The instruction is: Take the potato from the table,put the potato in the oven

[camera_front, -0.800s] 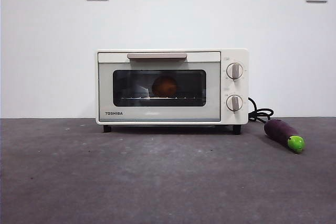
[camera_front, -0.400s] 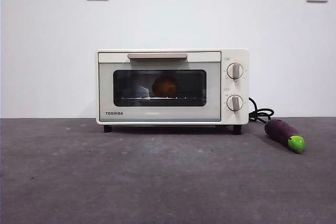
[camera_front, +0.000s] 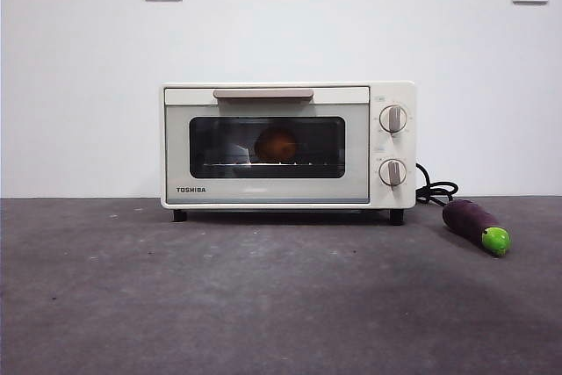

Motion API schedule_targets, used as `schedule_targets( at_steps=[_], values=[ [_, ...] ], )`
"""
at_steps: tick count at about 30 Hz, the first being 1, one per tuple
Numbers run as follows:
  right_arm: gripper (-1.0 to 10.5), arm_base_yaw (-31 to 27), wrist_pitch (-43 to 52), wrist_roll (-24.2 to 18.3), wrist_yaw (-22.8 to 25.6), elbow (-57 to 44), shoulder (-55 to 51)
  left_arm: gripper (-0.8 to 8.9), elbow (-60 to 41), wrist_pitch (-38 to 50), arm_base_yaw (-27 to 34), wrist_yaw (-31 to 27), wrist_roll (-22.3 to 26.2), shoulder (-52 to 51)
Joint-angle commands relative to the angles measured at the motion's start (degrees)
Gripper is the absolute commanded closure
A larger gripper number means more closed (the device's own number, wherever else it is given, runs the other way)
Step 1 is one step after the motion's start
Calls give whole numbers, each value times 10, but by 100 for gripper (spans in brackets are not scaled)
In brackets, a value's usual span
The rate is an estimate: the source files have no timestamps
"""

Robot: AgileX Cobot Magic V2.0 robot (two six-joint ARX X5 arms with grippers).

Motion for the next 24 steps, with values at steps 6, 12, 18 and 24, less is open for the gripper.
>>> schedule_targets(
  at_steps=[6, 12, 18, 24],
  values=[
    [914, 0, 10, 46, 8, -123, -64, 817, -5, 4, 0, 2, -4, 0],
    [914, 0, -64, 37, 13, -138, -67, 817, -5, 5, 0, 2, -4, 1],
    [914, 5, -115, 39, 12, -138, -67, 817, -5, 5, 0, 2, -4, 5],
    [914, 39, -115, 19, 12, -138, -67, 817, -5, 5, 0, 2, -4, 7]
  ],
)
